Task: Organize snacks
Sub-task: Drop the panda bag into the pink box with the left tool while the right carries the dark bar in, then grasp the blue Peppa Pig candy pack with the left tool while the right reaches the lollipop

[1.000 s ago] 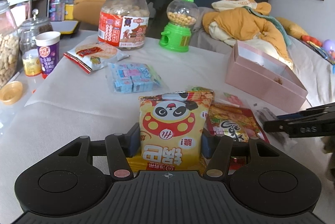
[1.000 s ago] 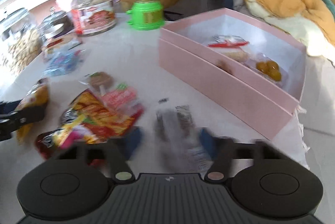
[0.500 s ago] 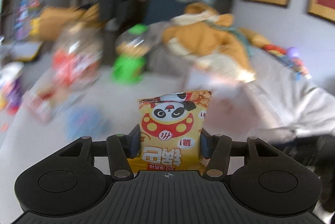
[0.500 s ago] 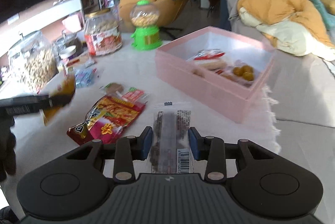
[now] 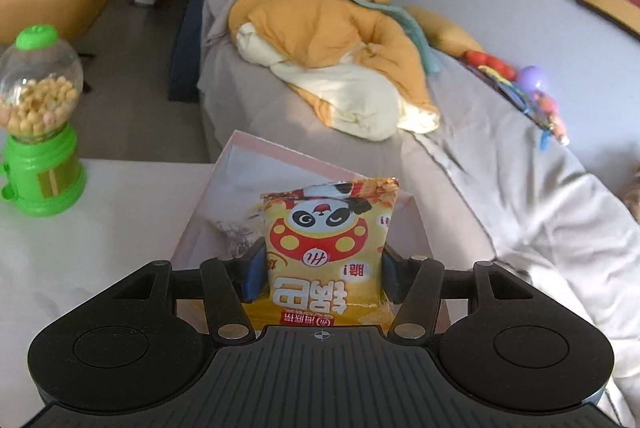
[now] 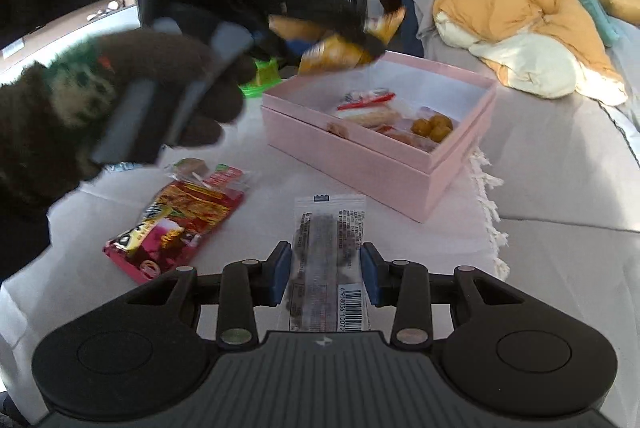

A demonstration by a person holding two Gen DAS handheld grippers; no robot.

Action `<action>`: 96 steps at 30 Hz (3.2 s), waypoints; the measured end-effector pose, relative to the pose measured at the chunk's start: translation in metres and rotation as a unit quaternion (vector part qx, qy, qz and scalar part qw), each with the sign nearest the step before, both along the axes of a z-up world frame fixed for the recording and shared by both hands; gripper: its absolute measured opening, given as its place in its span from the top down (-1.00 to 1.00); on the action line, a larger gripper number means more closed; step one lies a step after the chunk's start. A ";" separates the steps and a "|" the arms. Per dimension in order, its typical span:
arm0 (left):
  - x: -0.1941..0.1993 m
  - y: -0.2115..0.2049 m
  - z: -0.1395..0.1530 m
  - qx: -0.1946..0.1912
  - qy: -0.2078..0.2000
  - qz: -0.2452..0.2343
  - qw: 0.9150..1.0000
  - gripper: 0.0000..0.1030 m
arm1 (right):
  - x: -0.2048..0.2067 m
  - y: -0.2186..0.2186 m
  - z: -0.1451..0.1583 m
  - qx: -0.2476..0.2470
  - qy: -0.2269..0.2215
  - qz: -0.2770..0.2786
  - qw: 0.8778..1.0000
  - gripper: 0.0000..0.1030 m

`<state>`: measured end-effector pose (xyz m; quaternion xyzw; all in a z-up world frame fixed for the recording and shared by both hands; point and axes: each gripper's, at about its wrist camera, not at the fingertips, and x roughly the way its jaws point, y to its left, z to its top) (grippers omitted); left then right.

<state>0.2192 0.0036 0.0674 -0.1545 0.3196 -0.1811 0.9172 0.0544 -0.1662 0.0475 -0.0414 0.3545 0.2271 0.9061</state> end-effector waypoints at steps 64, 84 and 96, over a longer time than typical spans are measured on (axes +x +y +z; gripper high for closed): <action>-0.116 0.292 -0.030 0.057 -0.008 0.276 0.959 -0.27 | 0.068 0.181 0.019 -0.006 0.027 0.105 0.994 -0.58; -0.187 0.231 -0.058 0.130 0.020 0.110 0.985 -0.36 | 0.067 0.203 -0.013 -0.060 0.037 0.137 0.988 -0.64; -0.174 0.190 -0.032 0.126 -0.017 0.081 0.989 -0.28 | 0.070 0.179 -0.023 -0.043 0.062 0.127 0.989 0.45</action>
